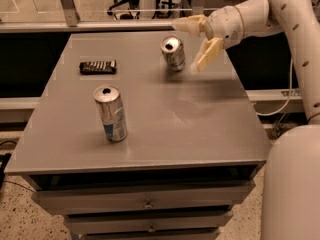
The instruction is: Knock 7up can over
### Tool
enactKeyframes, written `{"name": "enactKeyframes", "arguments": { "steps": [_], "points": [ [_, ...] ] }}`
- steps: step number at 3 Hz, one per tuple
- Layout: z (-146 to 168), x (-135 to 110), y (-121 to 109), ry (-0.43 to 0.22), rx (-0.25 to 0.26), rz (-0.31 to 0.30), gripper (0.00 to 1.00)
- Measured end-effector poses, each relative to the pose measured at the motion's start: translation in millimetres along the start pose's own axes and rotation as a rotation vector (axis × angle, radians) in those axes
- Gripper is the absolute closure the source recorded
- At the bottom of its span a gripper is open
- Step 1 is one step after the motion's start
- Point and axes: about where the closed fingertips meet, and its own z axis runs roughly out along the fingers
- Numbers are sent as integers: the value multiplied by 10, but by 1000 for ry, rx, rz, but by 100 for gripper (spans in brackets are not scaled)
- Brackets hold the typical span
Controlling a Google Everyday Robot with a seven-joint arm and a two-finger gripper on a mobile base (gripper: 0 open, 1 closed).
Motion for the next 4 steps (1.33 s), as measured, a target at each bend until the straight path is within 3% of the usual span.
{"name": "enactKeyframes", "arguments": {
  "steps": [1,2,4],
  "points": [
    [88,-128,262,-22,-76,-7,0],
    [152,-140,377,-20,-101,-5,0],
    [-181,60,67,20,49,9,0]
  ]
}}
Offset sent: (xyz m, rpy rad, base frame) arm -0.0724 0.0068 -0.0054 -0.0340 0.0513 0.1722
